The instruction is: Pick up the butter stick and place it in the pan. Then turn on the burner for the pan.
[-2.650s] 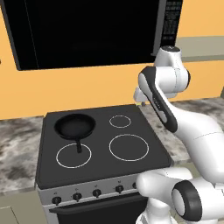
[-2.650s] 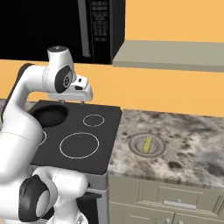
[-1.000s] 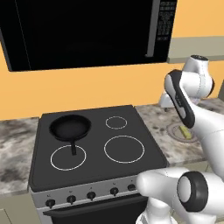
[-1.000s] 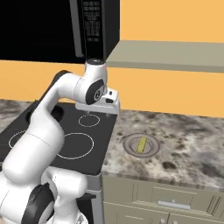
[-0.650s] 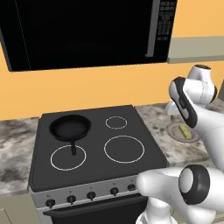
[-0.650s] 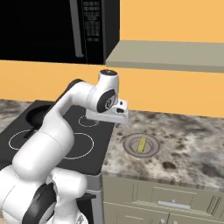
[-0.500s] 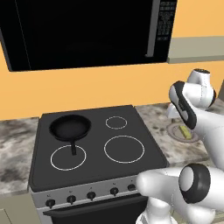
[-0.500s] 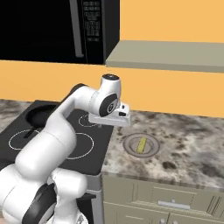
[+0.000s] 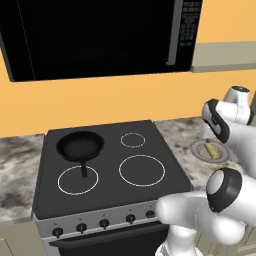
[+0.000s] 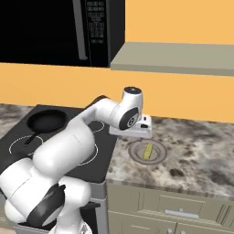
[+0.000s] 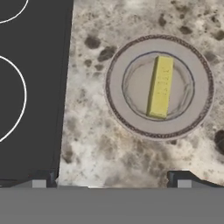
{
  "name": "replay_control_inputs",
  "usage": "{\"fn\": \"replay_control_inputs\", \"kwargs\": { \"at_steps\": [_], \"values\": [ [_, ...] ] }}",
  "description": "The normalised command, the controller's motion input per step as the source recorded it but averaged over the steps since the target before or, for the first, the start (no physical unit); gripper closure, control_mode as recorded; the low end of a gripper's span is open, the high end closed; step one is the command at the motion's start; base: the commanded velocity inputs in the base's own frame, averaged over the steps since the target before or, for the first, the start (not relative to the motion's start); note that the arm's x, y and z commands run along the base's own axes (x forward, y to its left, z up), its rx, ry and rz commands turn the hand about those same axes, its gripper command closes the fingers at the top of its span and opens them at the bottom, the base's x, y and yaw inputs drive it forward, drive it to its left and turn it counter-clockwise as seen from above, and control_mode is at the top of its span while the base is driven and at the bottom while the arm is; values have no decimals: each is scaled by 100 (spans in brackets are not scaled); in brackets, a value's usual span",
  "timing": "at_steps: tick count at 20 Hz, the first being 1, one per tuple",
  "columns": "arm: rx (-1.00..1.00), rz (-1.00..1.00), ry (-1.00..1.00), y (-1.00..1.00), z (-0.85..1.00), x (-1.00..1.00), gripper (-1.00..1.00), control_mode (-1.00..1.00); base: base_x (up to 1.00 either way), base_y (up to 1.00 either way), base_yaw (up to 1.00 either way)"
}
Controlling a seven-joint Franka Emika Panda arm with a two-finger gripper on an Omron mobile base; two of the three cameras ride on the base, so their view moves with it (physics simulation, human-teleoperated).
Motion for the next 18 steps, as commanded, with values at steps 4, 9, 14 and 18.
{"fn": "replay_control_inputs", "kwargs": {
  "at_steps": [4,9,14,18],
  "values": [
    [0,1,0,-54,-29,34,-100,-100,0,0,0],
    [2,0,1,-40,-32,19,-100,-100,0,0,0],
    [0,-3,5,-1,-23,31,-100,-100,0,0,0],
    [2,-6,4,0,-21,43,-100,-100,0,0,0]
  ]
}}
